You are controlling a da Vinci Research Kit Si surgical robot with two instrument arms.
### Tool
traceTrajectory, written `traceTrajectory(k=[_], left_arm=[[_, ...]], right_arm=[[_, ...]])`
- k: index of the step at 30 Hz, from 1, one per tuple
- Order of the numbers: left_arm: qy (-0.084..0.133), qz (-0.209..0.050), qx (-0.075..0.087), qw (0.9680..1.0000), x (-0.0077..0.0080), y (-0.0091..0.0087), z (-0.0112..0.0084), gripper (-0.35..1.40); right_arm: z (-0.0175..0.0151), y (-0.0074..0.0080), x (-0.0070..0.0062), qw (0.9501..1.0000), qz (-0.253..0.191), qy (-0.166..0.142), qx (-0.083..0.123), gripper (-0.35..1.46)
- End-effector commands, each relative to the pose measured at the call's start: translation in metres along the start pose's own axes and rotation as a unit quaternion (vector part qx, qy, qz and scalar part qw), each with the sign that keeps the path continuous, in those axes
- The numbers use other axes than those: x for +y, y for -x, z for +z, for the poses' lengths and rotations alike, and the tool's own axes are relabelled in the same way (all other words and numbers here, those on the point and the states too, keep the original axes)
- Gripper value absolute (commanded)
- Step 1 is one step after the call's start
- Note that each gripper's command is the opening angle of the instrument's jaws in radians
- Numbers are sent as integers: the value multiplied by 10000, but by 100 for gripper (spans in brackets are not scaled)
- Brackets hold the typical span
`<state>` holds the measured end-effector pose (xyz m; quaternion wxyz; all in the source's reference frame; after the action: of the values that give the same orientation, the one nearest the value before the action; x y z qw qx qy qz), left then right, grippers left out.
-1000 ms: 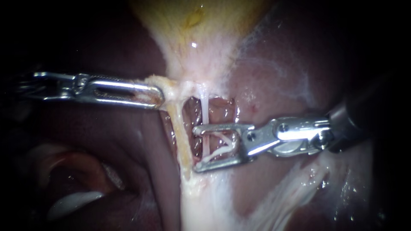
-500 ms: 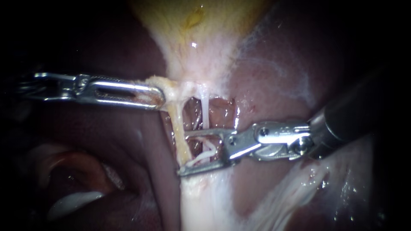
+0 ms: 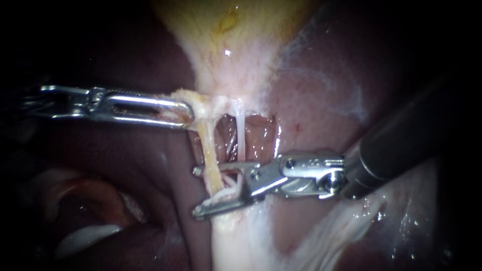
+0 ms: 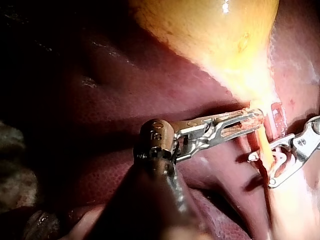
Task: Clipping first clip left tube
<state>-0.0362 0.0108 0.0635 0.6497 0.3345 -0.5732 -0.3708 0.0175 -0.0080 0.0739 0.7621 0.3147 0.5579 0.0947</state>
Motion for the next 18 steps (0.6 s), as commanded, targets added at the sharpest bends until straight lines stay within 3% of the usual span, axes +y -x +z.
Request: traceTrajectory(k=[1,10,18], left_arm=[[3,-1,0,10000,1,0,1,-35],[5,2,-1,10000,1,-1,2,-35],[4,5,0,10000,2,-2,3,-35]], right_arm=[[1,0,0,10000,22,-5,1,48],[6,0,0,9995,280,-155,-19,44],[5,0,0,9992,300,-146,-209,37]])
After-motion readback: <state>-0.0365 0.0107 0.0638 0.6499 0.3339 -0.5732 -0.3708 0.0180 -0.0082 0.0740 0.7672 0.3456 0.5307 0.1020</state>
